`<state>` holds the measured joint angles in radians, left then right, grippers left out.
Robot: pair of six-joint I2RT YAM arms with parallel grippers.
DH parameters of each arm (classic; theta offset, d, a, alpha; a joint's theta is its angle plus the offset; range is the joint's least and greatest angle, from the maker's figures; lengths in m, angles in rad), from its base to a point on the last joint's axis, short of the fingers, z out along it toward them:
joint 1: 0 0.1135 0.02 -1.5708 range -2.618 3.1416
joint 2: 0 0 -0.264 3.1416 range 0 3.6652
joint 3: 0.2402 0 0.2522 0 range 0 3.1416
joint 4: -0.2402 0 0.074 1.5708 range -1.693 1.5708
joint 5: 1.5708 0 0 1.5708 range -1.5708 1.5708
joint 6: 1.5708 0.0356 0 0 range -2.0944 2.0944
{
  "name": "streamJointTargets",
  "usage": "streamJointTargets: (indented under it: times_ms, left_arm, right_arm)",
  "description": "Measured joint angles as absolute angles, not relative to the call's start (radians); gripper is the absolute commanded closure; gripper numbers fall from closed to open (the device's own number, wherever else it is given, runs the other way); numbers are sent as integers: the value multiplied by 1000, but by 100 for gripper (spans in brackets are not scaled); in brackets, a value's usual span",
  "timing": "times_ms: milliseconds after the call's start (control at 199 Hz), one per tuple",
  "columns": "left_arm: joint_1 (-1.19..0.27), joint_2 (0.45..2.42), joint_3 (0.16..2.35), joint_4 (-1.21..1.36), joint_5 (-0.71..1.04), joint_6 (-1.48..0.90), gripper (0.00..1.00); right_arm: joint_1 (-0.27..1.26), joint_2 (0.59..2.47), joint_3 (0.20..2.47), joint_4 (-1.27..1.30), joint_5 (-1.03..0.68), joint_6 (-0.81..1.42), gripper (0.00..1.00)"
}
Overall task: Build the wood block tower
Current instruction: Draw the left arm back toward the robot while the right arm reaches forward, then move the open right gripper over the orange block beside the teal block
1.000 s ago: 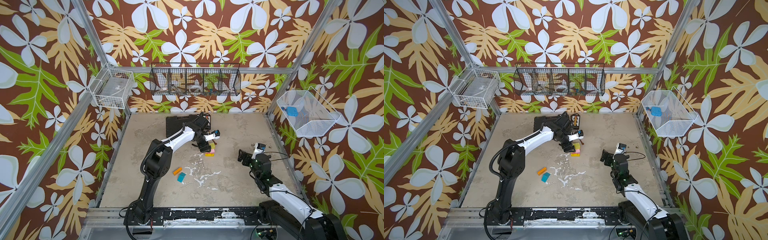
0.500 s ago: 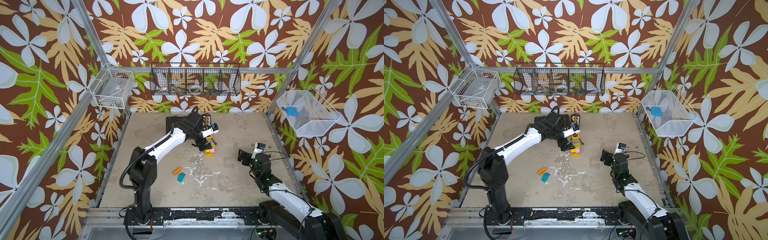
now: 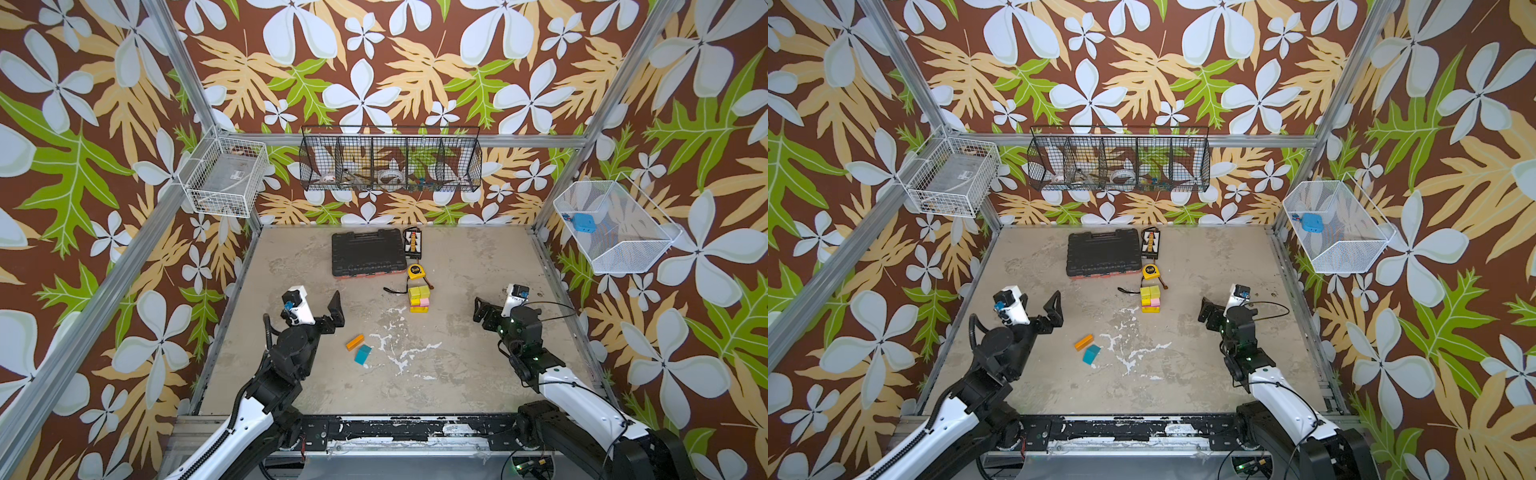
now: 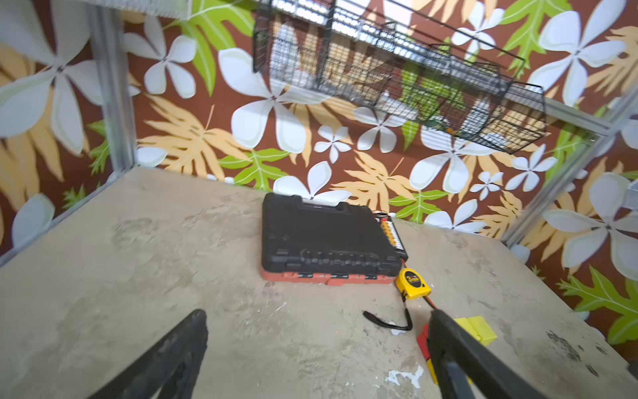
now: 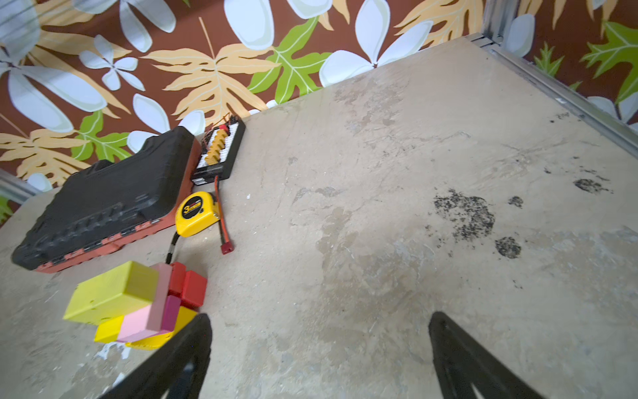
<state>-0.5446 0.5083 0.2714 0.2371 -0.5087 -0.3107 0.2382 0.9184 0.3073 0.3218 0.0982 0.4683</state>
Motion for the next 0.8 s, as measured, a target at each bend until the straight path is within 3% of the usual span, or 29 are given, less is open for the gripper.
streamJointTargets:
  times_ms: [131,297,493,638,804]
  left_arm:
    - [-539,441,152,265,-662,-365,0]
    - [-495,446,57,360,-773,-395,0]
    - [-275,460,44,376,-711,-487,0]
    - [-146,508,43,378,-615,-564,0]
    - [-123,544,50,370,-591,-632,0]
  right_arm:
    - [372,838,332,310,53,493,0]
    - [714,836,373,345,80,486,0]
    - [1010,1150,514,402,174,459,0]
    - [1070,1410,646,421,180,463,9]
    - [1084,1652,815,373,179,471,13]
